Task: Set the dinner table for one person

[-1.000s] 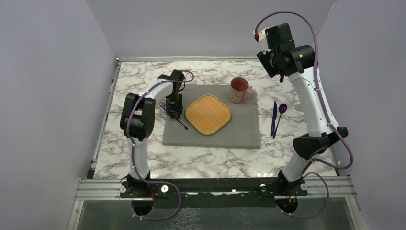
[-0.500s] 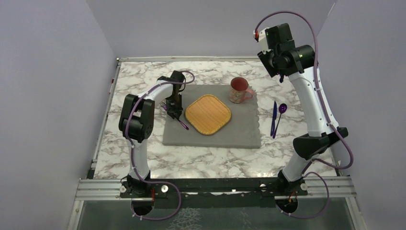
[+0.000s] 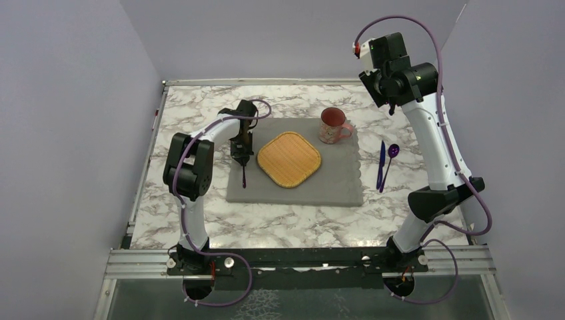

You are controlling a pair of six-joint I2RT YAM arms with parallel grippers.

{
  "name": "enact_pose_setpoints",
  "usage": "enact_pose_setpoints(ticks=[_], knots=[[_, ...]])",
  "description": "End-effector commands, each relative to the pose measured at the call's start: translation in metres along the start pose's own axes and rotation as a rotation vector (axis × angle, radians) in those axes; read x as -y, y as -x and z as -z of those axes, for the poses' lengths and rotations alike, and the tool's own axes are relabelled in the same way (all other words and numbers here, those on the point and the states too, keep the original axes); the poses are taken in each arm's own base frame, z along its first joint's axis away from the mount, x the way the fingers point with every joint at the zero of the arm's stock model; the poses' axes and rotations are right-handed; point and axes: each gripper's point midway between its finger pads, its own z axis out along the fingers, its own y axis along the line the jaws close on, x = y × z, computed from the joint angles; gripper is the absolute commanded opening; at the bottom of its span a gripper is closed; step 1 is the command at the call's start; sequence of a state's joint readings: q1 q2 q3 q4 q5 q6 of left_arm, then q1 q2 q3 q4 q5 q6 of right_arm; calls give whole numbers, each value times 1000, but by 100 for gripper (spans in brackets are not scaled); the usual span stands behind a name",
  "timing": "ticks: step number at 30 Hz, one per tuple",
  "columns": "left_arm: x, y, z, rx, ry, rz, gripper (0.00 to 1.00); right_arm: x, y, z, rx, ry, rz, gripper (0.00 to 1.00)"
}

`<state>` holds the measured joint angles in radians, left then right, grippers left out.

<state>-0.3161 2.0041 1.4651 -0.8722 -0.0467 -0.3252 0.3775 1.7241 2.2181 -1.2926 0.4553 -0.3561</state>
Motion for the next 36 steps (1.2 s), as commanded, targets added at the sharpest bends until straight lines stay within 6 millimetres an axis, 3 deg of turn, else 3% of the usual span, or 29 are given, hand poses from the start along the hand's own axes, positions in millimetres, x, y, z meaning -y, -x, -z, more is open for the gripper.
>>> enact_pose_setpoints(ticks=[1, 13, 19, 29, 36], knots=[[-22, -20, -2, -54, 88, -39, 0, 11, 2, 10, 36, -27, -30, 42], [-27, -9, 23, 15, 94, -104, 0, 8, 5, 10, 46, -11, -36, 41], [-28, -10, 22, 9, 96, -115, 24, 5, 8, 7, 55, 3, -35, 41], [-22, -4, 27, 24, 61, -144, 46, 3, 8, 6, 58, 7, -26, 41], [-18, 11, 30, 31, 58, -177, 48, 5, 7, 7, 57, -1, -24, 41]])
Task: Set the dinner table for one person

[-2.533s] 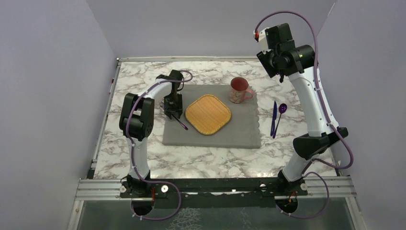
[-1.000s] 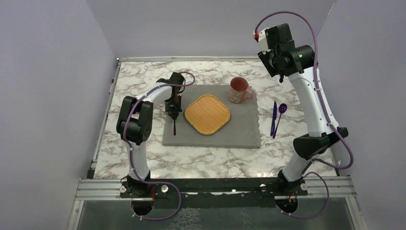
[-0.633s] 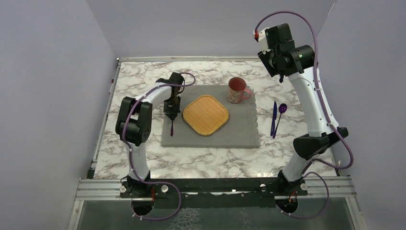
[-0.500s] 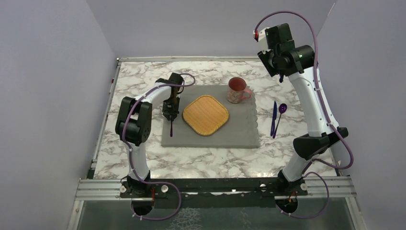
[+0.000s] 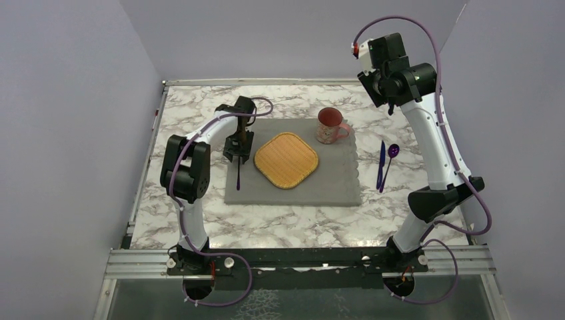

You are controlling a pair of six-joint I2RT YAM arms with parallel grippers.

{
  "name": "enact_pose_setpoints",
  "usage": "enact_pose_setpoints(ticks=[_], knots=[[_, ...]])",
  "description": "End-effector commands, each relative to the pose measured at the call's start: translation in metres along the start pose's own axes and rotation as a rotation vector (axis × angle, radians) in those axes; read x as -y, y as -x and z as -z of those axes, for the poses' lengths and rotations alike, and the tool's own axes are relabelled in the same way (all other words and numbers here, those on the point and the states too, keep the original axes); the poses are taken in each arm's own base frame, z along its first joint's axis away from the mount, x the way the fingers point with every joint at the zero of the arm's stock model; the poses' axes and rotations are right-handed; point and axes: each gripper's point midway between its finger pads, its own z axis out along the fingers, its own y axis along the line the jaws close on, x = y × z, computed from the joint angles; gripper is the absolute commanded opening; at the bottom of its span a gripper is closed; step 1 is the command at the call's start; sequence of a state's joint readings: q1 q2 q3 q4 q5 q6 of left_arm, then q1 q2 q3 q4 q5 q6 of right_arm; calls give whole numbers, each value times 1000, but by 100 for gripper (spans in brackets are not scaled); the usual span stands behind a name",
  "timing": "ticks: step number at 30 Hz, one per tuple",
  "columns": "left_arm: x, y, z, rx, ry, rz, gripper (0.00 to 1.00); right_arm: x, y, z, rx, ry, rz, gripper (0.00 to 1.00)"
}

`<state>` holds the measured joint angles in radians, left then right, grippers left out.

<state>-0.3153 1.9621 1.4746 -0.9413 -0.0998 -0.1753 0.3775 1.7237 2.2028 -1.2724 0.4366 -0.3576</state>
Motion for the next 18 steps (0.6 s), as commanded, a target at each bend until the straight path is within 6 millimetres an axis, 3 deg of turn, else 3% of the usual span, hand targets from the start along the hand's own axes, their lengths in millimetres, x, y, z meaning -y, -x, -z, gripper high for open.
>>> enact_pose_setpoints(ticks=[1, 5, 11, 18], knots=[[-2, 15, 11, 35, 7, -27, 48, 9, 4, 11, 46, -17, -24, 41], [-2, 15, 10, 31, 8, -28, 48, 11, 3, 12, 47, -25, -22, 41], [-2, 54, 34, 144, 7, -50, 45, 12, 1, 12, 44, -30, -18, 41], [7, 69, 45, 197, -58, -137, 40, -19, -22, -1, -31, 82, -2, 43]])
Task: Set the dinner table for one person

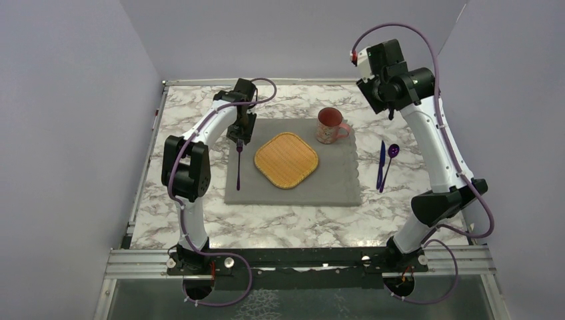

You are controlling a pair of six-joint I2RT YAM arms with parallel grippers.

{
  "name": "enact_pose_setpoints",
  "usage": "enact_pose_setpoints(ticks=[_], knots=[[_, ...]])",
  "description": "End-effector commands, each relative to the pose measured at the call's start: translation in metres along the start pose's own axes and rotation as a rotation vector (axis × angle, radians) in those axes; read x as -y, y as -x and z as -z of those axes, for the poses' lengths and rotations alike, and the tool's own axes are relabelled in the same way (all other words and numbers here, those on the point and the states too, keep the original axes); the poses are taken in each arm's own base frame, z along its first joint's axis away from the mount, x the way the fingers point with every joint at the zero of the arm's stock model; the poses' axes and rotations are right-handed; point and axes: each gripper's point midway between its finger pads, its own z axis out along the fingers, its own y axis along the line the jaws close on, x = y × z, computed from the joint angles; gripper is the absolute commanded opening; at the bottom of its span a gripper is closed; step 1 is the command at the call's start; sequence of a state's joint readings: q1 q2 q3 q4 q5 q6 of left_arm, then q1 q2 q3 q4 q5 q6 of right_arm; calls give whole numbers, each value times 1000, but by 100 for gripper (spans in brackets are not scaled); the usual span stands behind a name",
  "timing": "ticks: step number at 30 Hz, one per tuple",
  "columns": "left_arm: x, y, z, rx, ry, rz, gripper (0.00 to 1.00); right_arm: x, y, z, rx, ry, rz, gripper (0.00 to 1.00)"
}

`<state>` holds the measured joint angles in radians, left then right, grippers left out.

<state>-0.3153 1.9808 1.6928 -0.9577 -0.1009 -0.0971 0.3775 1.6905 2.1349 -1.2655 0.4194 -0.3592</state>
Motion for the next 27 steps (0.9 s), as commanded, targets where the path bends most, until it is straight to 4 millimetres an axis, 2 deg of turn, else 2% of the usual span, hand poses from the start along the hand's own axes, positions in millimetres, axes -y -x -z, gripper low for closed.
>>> enact_pose_setpoints(ticks=[1, 5, 7, 10, 14, 15, 16, 17, 18, 20, 23, 24, 27], knots=[[6, 7, 3, 31, -59, -99, 40, -20, -16, -3, -29, 85, -12, 43], [4, 7, -2, 36, -68, -184, 42, -38, -28, -8, -72, 174, 1, 44], [-4, 12, -5, 51, -26, -214, 43, -47, -33, -8, -92, 220, 9, 44], [-13, 34, 4, 126, 25, -232, 43, -53, -39, -6, -109, 253, 21, 35], [-15, 68, 26, 247, 19, -251, 43, -44, -40, 3, -99, 233, 38, 17], [-16, 74, 28, 264, 23, -260, 42, -43, -43, 3, -110, 227, 50, 16], [-18, 78, 27, 270, 35, -261, 40, -43, -48, 4, -130, 225, 63, 14], [-19, 83, 25, 275, 42, -268, 38, -43, -54, 4, -149, 224, 70, 3], [-21, 88, 23, 278, 54, -272, 37, -43, -58, 4, -162, 220, 73, 1], [-27, 100, 14, 279, 82, -267, 30, -44, -66, 5, -179, 214, 69, 1], [-32, 120, 7, 303, 89, -245, 4, -40, -67, 8, -171, 190, 52, 1], [-33, 125, 2, 304, 88, -246, 0, -38, -66, 9, -166, 182, 47, 1], [-33, 133, -13, 295, 94, -263, 0, -37, -61, 14, -151, 186, 35, 1]])
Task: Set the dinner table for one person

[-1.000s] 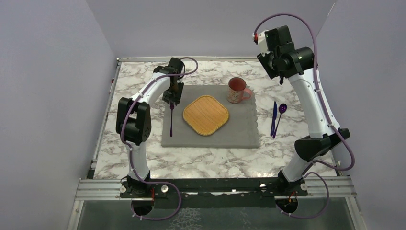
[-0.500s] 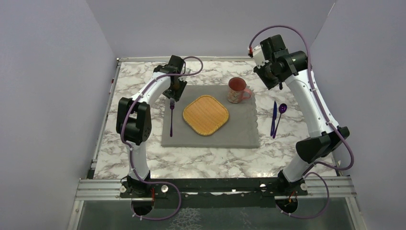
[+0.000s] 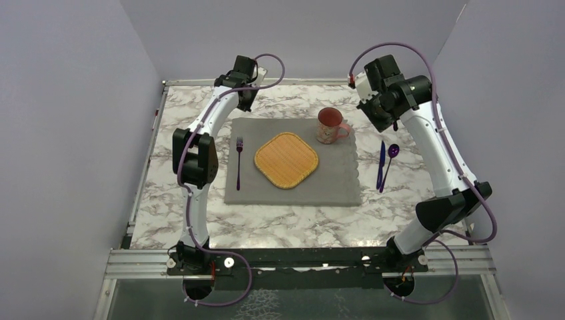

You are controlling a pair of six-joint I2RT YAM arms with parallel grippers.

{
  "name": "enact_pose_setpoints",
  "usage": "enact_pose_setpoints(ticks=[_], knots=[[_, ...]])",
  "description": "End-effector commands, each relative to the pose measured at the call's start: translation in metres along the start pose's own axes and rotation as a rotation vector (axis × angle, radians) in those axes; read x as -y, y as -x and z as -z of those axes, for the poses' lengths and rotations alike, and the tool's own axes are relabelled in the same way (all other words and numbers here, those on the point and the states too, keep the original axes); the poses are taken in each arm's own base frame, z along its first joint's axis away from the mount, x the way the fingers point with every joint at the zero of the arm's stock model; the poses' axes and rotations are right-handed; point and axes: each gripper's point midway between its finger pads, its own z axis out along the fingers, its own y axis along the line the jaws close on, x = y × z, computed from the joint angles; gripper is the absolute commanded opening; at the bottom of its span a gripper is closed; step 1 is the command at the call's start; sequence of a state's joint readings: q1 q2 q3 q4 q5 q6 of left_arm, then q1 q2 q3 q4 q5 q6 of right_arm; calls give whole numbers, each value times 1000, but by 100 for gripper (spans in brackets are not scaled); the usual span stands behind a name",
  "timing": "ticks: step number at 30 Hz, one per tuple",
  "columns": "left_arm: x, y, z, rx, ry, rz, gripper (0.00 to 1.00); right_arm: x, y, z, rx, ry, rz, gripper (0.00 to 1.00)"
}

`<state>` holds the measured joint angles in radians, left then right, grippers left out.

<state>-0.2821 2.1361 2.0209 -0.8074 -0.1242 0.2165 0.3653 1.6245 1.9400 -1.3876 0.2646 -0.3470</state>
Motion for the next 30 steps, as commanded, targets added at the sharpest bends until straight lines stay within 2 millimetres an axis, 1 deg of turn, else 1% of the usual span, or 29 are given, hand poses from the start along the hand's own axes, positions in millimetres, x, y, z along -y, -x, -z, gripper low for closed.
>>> enact_pose_setpoints(ticks=[1, 3, 6, 8, 10, 11, 13, 16, 18, 21, 23, 27, 29, 30], knots=[[-10, -2, -30, -31, 37, -26, 0, 10, -2, 20, 32, -35, -31, 1], [-10, -7, -40, -52, 42, -24, 0, 15, 2, 24, 47, -54, -37, 1], [-9, -13, -47, -72, 42, -21, 0, 33, 4, 29, 55, -155, -47, 1], [-10, -17, -51, -85, 53, -21, 0, 46, -5, 26, 3, -238, -45, 1], [-11, -20, -52, -96, 61, -22, 0, 52, -23, 20, -77, -277, -43, 0], [-12, -21, -52, -99, 62, -19, 0, 54, -31, 18, -97, -266, -59, 0], [-12, -21, -50, -97, 58, -16, 0, 58, -42, 16, -99, -225, -105, 1], [-12, -16, -44, -80, 51, -1, 0, 77, -56, 12, -81, -167, -195, 1], [-11, -13, -40, -69, 41, 9, 0, 87, -63, 8, -65, -107, -258, 1], [-8, -11, -33, -67, 15, 17, 0, 89, -66, 0, -53, -33, -301, 1], [-5, -11, -27, -63, -6, 18, 0, 91, -70, -10, -51, 19, -335, 1], [-1, -10, -12, -50, -43, 19, 0, 95, -82, -42, -66, 153, -431, 0], [1, -11, -5, -47, -60, 18, 0, 91, -80, -53, -56, 223, -459, 1], [2, -13, -1, -47, -71, 16, 0, 85, -78, -59, -52, 262, -466, 1]])
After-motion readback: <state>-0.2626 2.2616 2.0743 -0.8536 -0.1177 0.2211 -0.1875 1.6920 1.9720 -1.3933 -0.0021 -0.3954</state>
